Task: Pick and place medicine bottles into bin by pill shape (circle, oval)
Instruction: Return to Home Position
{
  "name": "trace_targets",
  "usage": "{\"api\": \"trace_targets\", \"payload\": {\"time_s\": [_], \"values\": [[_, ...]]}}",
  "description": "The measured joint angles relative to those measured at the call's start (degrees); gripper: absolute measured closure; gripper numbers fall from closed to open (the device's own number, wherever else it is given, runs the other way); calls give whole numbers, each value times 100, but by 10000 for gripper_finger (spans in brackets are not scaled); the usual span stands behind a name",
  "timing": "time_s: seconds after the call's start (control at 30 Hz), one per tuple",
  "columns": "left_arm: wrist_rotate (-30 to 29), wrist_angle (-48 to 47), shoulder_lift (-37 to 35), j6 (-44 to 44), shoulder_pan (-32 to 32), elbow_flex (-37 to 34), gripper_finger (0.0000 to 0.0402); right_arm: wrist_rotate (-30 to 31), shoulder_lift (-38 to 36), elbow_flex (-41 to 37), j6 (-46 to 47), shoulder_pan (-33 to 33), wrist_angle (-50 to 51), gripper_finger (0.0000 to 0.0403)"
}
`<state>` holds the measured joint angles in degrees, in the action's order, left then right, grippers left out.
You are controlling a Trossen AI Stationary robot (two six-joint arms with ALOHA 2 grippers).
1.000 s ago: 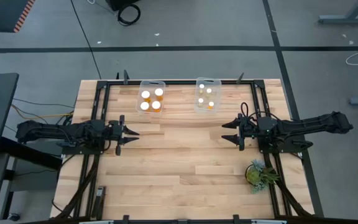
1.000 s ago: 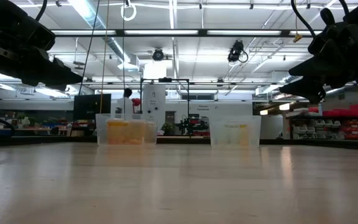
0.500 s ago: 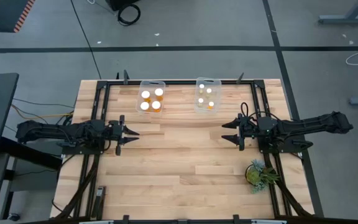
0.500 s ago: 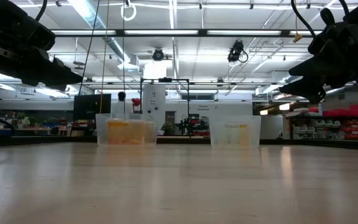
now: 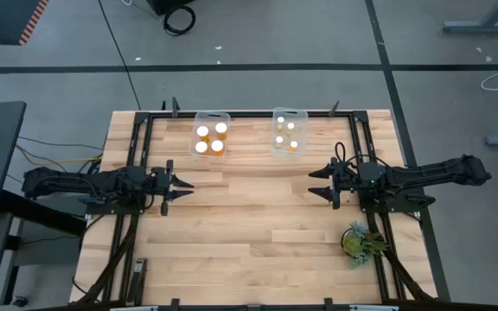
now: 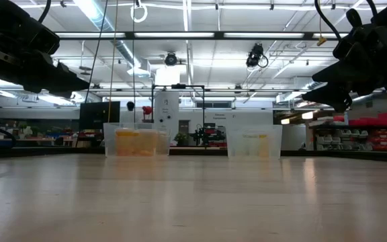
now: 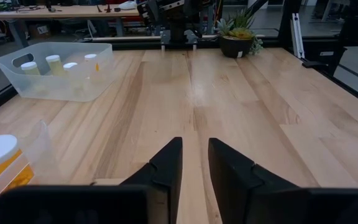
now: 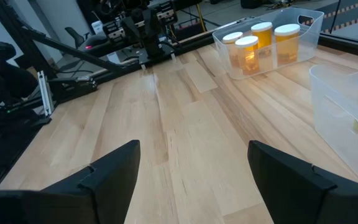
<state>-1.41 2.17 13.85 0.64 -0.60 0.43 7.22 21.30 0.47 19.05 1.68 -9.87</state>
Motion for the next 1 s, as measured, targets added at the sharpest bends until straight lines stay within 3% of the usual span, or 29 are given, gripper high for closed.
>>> {"api": "trace_targets", "payload": {"time_s": [1.0], "values": [[0, -2, 2, 0, -2, 0, 317, 0, 0, 0, 0, -1, 0, 98]]}}
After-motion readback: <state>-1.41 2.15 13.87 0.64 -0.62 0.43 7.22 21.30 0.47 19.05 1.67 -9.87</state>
